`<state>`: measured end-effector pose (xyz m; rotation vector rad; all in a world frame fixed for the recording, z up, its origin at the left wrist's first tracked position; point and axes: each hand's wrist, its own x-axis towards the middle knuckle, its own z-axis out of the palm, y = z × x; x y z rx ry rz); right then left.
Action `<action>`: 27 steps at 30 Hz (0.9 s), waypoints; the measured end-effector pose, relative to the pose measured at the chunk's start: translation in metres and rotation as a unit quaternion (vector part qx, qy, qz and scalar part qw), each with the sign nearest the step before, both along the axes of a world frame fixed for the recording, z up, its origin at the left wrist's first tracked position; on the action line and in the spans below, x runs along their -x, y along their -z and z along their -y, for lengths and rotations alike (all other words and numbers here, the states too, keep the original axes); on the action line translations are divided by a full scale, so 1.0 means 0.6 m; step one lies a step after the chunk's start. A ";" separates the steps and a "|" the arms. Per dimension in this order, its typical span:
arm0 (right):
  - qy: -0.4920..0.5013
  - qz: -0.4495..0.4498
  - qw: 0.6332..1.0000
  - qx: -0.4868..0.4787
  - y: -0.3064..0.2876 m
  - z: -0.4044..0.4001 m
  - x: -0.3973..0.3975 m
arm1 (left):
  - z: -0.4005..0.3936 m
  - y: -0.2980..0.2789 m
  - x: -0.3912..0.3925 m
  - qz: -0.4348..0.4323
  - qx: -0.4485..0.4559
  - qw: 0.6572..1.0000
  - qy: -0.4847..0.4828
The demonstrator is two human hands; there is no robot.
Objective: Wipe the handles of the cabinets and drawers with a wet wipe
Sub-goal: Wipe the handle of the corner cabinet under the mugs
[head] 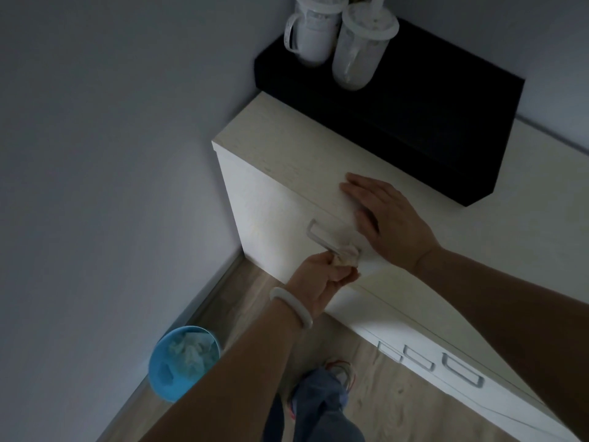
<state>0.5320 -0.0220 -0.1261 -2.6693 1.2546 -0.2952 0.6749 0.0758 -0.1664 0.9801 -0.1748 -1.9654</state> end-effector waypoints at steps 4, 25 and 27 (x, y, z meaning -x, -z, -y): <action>-0.002 0.009 1.000 -0.001 -0.001 0.000 0.001 | 0.010 -0.005 -0.022 0.057 -0.003 0.998 0.001; 0.000 -0.003 1.000 0.003 0.000 0.000 0.000 | 0.026 -0.031 -0.072 0.082 -0.091 0.985 -0.125; 0.004 -0.004 1.000 0.003 -0.001 0.000 0.000 | 0.021 -0.021 -0.052 0.116 -0.097 0.977 -0.149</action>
